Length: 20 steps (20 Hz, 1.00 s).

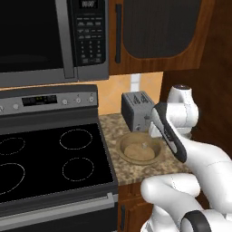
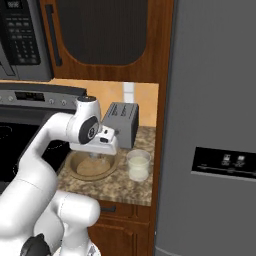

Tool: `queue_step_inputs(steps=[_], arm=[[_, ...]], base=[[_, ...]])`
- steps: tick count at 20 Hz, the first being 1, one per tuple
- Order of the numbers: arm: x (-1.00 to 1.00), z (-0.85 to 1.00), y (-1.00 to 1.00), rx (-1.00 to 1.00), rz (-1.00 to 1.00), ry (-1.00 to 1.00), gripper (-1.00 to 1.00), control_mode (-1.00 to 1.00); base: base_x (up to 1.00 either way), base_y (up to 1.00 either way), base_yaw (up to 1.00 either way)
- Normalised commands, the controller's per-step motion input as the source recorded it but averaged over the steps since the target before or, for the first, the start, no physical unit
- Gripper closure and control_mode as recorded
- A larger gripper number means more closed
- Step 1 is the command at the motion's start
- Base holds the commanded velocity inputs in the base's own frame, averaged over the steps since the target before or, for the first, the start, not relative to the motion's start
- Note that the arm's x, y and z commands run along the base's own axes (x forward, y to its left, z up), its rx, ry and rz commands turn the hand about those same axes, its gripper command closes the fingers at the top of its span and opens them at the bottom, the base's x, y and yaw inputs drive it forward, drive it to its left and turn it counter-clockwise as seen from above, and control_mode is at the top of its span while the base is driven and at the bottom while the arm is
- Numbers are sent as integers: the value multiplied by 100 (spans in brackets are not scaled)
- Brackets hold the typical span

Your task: Grab a lemon wedge from the fridge and one ice cube from the ice bowl, and put them in the glass of lemonade.

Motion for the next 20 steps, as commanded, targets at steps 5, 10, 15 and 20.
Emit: queue_step_inputs(steps=[5, 10, 15, 20], arm=[[10, 42, -51, -14, -36, 0, 100, -100], [68, -6, -37, -3, -21, -1, 100, -100], [24, -7, -74, 13, -8, 0, 100, -100], [17, -2, -20, 0, 0, 0, 100, -100]], base=[[0, 0, 0], [0, 0, 0], [0, 0, 0], [0, 0, 0]])
